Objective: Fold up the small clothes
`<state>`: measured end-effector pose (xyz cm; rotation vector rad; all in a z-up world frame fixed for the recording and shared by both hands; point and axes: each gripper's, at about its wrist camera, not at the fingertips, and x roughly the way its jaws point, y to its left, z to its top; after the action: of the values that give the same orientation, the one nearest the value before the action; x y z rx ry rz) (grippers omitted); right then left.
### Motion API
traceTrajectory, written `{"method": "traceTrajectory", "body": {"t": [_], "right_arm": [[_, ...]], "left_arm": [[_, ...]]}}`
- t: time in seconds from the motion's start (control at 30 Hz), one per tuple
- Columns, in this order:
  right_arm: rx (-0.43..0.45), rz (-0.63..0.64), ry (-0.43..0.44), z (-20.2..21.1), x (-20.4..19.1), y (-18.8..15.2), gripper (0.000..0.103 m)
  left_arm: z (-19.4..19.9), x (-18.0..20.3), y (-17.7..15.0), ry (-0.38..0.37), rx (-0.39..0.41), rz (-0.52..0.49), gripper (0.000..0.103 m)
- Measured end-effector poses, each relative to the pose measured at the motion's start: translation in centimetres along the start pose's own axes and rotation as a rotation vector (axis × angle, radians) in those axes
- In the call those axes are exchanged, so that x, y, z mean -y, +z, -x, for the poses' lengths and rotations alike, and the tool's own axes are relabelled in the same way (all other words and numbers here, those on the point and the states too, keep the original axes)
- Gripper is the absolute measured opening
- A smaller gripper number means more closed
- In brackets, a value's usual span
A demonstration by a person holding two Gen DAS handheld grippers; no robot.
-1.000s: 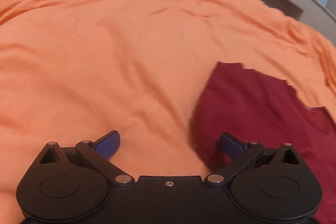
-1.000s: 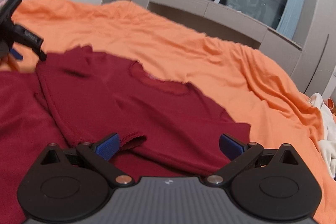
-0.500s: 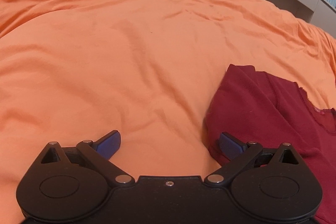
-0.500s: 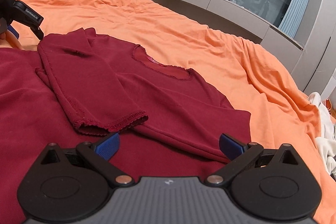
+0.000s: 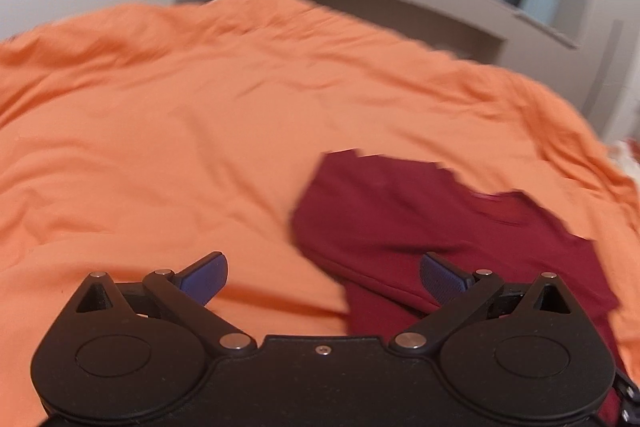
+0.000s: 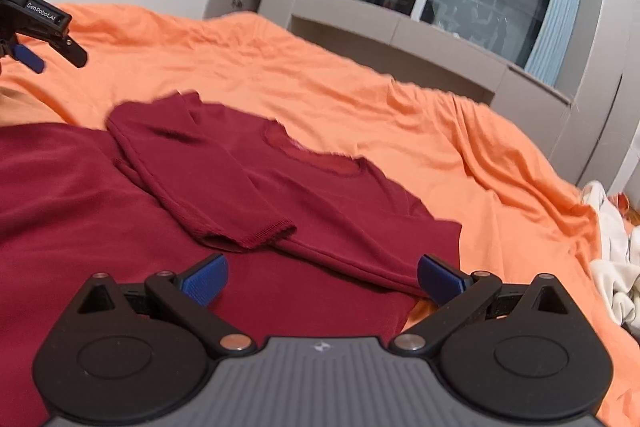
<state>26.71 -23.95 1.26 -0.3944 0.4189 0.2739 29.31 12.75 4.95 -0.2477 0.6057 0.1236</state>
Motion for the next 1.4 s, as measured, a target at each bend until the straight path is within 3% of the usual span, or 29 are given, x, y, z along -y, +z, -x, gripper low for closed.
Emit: {"method": "traceTrajectory", "body": {"t": [0.1, 0.2, 0.33, 0.5, 0.63, 0.77, 1.1, 1.4], "right_arm": [[0.056, 0.038, 0.007, 2.5, -0.7, -0.5, 0.103], [0.101, 0.038, 0.041, 5.2, -1.1, -1.3, 0.103], [0.146, 0.035, 0.041, 8.7, -1.7, -2.4, 0.103], [0.163, 0.010, 0.051, 12.9, -2.4, -4.0, 0.103], [0.124, 0.008, 0.084, 15.7, -3.2, -5.8, 0.103], [0.089, 0.053, 0.059, 17.3, -4.5, -7.0, 0.103], [0.015, 0.165, -0.051, 16.9, -7.3, -8.6, 0.103], [0.017, 0.218, -0.087, 15.6, -7.8, -8.8, 0.103]], "left_arm": [[3.1, 1.2, -1.8, -0.092, 0.035, -0.053, 0.102], [5.0, 1.9, -3.8, -0.172, 0.016, -0.076, 0.102], [7.2, 2.4, -6.7, -0.219, 0.013, -0.135, 0.102], [11.1, 3.2, -10.3, -0.287, 0.069, -0.233, 0.102], [13.2, 3.5, -12.2, -0.289, 0.098, -0.297, 0.102], [14.1, 3.4, -13.6, -0.288, 0.081, -0.319, 0.102], [15.7, 3.7, -16.2, -0.294, 0.058, -0.385, 0.102], [15.4, 6.1, -17.9, -0.240, 0.049, -0.549, 0.102]]}}
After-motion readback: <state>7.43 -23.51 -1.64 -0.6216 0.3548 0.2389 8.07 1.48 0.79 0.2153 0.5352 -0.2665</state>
